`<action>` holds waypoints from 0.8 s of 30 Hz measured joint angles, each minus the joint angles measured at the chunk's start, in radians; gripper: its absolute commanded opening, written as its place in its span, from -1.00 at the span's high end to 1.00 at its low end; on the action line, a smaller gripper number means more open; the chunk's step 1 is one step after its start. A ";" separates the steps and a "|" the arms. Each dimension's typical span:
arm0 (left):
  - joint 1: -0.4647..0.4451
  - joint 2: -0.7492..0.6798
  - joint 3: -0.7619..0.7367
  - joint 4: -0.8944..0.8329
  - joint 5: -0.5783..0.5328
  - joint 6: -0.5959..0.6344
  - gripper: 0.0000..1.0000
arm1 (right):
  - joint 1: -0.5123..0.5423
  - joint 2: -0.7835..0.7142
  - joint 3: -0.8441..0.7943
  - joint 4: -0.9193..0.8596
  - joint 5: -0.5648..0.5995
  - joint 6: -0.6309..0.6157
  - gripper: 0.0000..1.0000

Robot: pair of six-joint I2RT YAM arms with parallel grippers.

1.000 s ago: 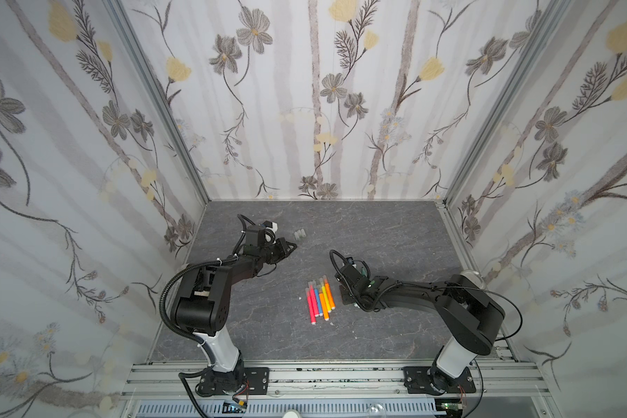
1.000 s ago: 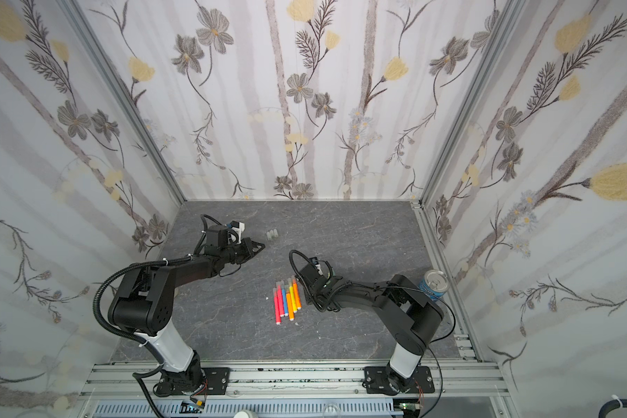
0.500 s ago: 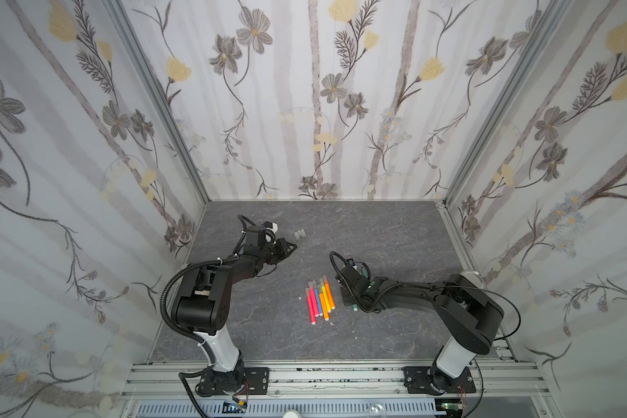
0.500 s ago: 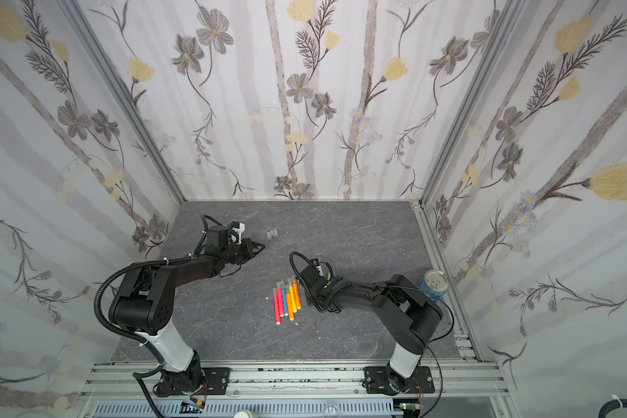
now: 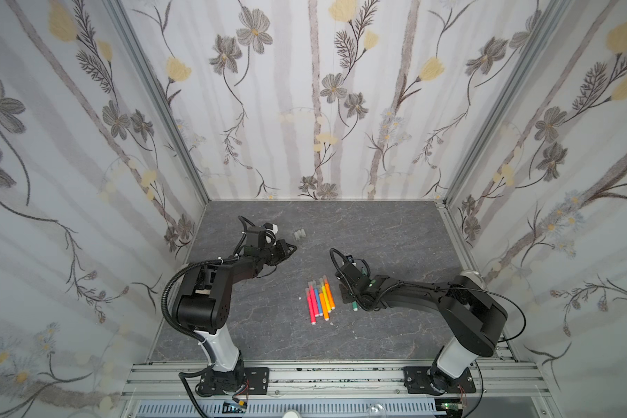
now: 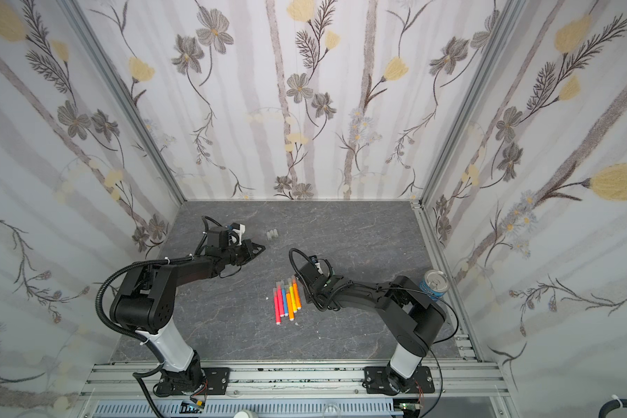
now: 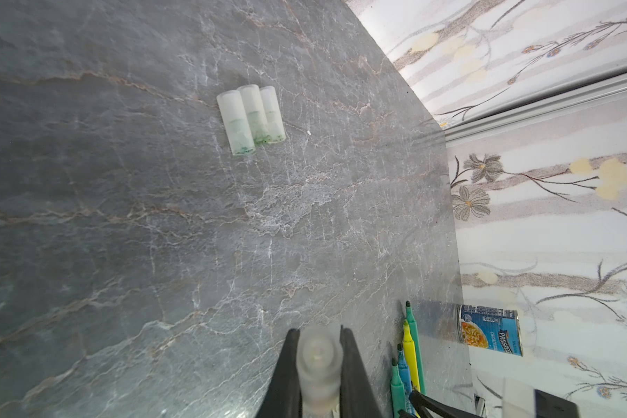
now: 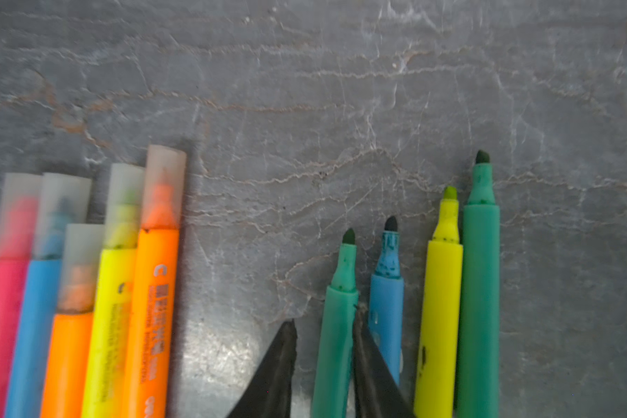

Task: Open the pen caps

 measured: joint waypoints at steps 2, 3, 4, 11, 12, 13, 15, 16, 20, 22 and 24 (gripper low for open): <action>0.001 0.015 0.011 -0.003 -0.003 0.001 1.00 | 0.000 -0.024 0.007 0.001 0.006 -0.006 0.33; 0.001 0.023 0.019 -0.004 -0.007 0.002 1.00 | 0.000 -0.039 0.009 0.000 0.011 -0.015 0.31; 0.001 0.033 0.028 -0.004 -0.008 0.003 1.00 | 0.000 -0.049 0.010 0.001 0.012 -0.019 0.30; 0.002 0.126 0.112 -0.015 -0.035 0.007 1.00 | 0.000 -0.163 -0.005 0.007 0.018 -0.031 0.28; 0.002 0.145 0.129 -0.017 -0.038 0.007 1.00 | -0.001 -0.172 -0.012 0.007 0.017 -0.031 0.28; 0.003 0.161 0.145 -0.020 -0.042 0.008 1.00 | -0.002 -0.181 -0.020 0.007 0.017 -0.031 0.28; 0.007 0.193 0.171 -0.024 -0.048 0.008 1.00 | -0.002 -0.199 -0.037 0.007 0.017 -0.031 0.27; 0.011 0.208 0.184 -0.027 -0.050 0.008 1.00 | -0.002 -0.206 -0.045 0.007 0.017 -0.031 0.27; 0.025 0.264 0.235 -0.040 -0.057 0.008 1.00 | -0.003 -0.234 -0.080 0.009 0.017 -0.030 0.27; 0.029 0.289 0.265 -0.051 -0.063 0.008 1.00 | -0.004 -0.240 -0.091 0.011 0.016 -0.030 0.27; 0.029 0.311 0.290 -0.060 -0.068 0.011 1.00 | -0.004 -0.244 -0.098 0.014 0.016 -0.029 0.27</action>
